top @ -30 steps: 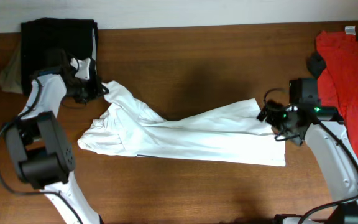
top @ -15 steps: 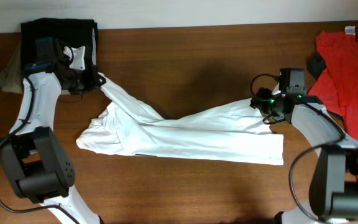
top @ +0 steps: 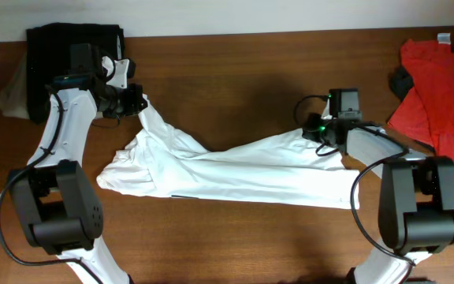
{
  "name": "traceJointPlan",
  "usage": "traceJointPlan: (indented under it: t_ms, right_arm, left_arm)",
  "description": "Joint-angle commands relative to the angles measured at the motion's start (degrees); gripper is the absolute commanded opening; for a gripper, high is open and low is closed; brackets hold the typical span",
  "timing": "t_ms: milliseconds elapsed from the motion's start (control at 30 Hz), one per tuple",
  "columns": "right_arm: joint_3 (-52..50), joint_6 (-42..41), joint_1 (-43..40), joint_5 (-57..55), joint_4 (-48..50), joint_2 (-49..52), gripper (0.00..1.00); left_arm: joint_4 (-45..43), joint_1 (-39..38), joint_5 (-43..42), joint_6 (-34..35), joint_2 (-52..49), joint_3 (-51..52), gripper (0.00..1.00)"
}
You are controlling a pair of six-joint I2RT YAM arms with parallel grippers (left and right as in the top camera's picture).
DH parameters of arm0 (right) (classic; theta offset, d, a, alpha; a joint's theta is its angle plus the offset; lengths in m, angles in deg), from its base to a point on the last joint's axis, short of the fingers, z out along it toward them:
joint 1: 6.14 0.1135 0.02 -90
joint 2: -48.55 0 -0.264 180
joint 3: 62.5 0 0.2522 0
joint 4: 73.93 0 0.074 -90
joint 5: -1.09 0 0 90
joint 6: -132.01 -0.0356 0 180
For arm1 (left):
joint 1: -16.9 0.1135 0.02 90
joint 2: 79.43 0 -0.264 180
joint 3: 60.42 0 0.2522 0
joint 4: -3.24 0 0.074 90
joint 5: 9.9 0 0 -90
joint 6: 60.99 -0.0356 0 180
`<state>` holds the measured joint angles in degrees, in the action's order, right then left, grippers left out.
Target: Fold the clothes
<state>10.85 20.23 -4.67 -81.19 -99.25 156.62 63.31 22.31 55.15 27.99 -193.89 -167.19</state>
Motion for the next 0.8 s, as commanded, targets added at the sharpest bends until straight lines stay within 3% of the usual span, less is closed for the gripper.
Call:
traceJointPlan:
  t_ms: [0, 133, 300, 533, 767]
  right_arm:
    - [0.8, 0.3, 1.0, -5.0, -0.3, 1.0, 0.39]
    - [0.8, -0.6, 1.0, -6.6, -0.5, 1.0, 0.12]
    - [4.2, -1.2, 1.0, -8.0, -5.3, 0.6, 0.08]
    - [15.0, -3.0, -0.1, -11.0, -21.4, -0.4, 0.07]
    - [18.9, -2.9, -3.1, -11.0, -31.0, -0.4, 0.07]
  left_arm:
    - [0.3, -0.1, 0.8, 0.3, 0.2, 0.0, 0.0]
    - [0.9, 0.0, 0.8, 0.3, 0.2, 0.0, 0.0]
    - [0.9, 0.0, 0.8, 0.4, 0.6, -0.1, 0.0]
    - [1.2, 0.0, 0.9, 1.9, 8.8, -2.6, 0.0]
    - [10.3, 0.0, 10.1, 7.8, 11.0, -2.6, 0.0]
